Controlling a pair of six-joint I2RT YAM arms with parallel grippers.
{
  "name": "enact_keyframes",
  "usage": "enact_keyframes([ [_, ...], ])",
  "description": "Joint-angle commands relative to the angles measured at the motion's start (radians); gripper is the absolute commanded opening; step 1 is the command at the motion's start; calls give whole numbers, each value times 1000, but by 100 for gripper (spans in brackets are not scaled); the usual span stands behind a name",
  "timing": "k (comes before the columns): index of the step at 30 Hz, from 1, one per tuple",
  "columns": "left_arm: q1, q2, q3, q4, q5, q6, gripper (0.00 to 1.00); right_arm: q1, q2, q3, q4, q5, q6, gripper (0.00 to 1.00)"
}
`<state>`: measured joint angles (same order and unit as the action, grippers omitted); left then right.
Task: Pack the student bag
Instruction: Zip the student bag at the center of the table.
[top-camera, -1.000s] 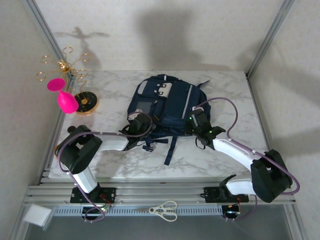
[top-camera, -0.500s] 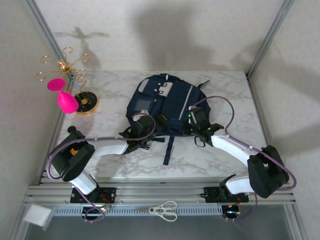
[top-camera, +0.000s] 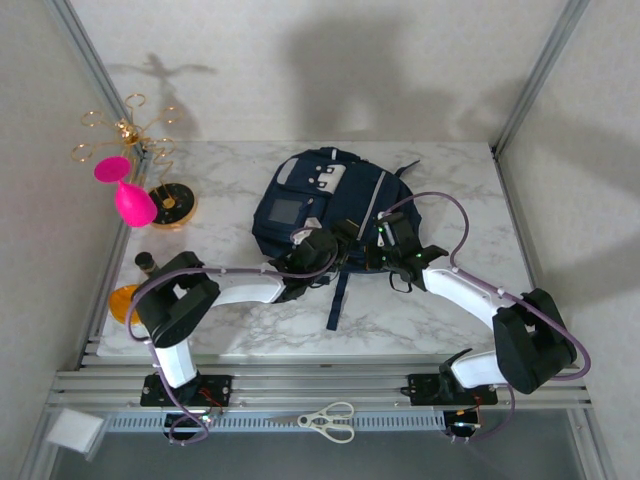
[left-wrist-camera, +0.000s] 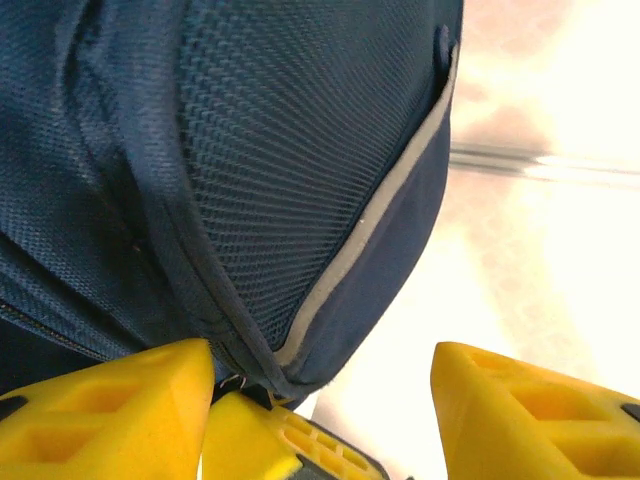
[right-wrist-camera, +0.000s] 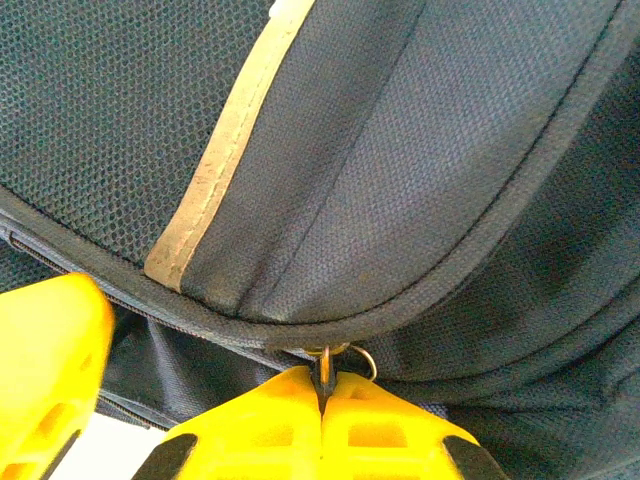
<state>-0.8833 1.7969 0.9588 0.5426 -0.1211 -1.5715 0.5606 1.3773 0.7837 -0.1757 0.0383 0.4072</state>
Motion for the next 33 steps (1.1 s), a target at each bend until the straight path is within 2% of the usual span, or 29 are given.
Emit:
enact_keyframes([
  [1,-8,49,47,-11,-63,-69,57,-6,-13,17,19,-15,-7,0],
  [6,-9,100,92,-50,-99,-121,48,-7,-24,11,11,-2,-12,0],
  [13,-7,117,121,-136,-240,-110,25,-12,-26,32,-14,49,-2,0],
  [16,1,105,113,-170,-264,-85,10,-26,-33,44,-47,92,-1,0],
  [19,4,76,85,-188,-276,-53,0,-42,-58,47,-71,118,-10,0],
  [24,20,-5,1,-193,-247,32,0,-94,-81,63,-123,132,-10,0],
  [27,47,-71,-68,-185,-190,114,0,-110,-91,75,-158,153,-13,0],
  [30,87,-129,-112,-200,-90,228,0,-129,-92,85,-192,178,-6,0],
  [33,115,-210,-153,-277,-53,357,0,-137,-79,102,-208,182,-7,0],
])
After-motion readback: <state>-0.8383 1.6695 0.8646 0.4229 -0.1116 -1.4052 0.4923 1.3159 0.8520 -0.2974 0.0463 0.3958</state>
